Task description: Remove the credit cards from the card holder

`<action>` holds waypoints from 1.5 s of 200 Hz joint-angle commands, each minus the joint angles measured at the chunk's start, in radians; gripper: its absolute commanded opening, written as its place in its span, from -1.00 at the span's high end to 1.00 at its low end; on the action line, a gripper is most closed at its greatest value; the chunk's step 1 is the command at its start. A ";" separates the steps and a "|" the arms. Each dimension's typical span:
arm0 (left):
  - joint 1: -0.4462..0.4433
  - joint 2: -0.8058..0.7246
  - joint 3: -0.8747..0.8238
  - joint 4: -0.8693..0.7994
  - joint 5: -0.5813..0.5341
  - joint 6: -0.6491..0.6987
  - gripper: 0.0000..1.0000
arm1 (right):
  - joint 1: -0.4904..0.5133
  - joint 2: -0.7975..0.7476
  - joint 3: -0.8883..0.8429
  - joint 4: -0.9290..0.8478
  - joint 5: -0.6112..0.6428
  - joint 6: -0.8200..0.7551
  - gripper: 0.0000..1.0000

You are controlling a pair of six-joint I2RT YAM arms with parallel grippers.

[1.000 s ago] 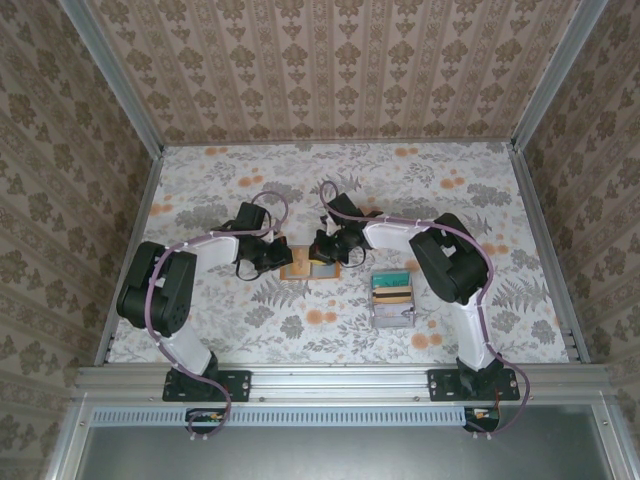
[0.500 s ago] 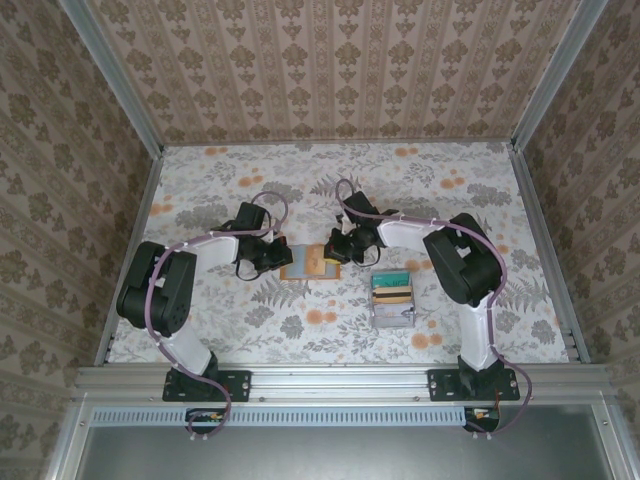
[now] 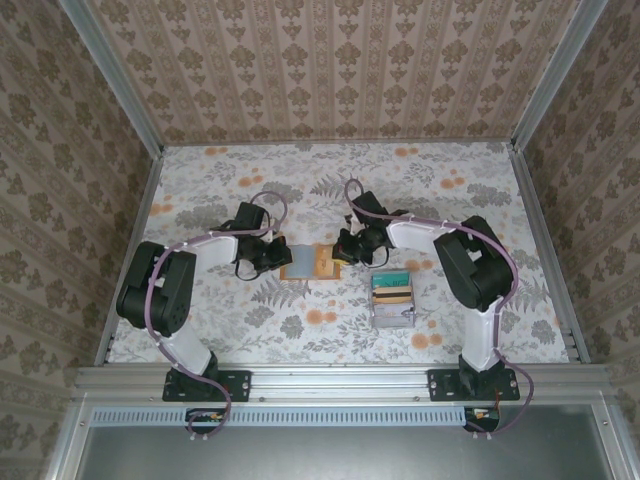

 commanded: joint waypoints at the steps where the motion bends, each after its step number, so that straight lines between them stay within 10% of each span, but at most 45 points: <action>1: 0.015 0.031 -0.014 -0.079 -0.066 -0.004 1.00 | -0.006 -0.046 -0.015 -0.044 0.025 -0.019 1.00; 85: 0.032 -0.035 0.000 -0.085 -0.058 -0.004 0.99 | -0.011 -0.140 0.092 -0.217 0.085 -0.135 1.00; 161: 0.051 -0.191 0.079 -0.095 -0.047 0.019 -0.43 | 0.007 -0.266 0.357 -0.703 0.267 -0.581 1.00; 232: 0.087 -0.275 0.081 -0.054 -0.049 0.016 -0.99 | 0.165 -0.493 0.216 -0.805 0.562 -1.049 1.00; 300: 0.101 -0.279 0.080 -0.045 -0.062 0.020 -1.00 | 0.265 -0.556 0.050 -0.854 0.697 -1.350 1.00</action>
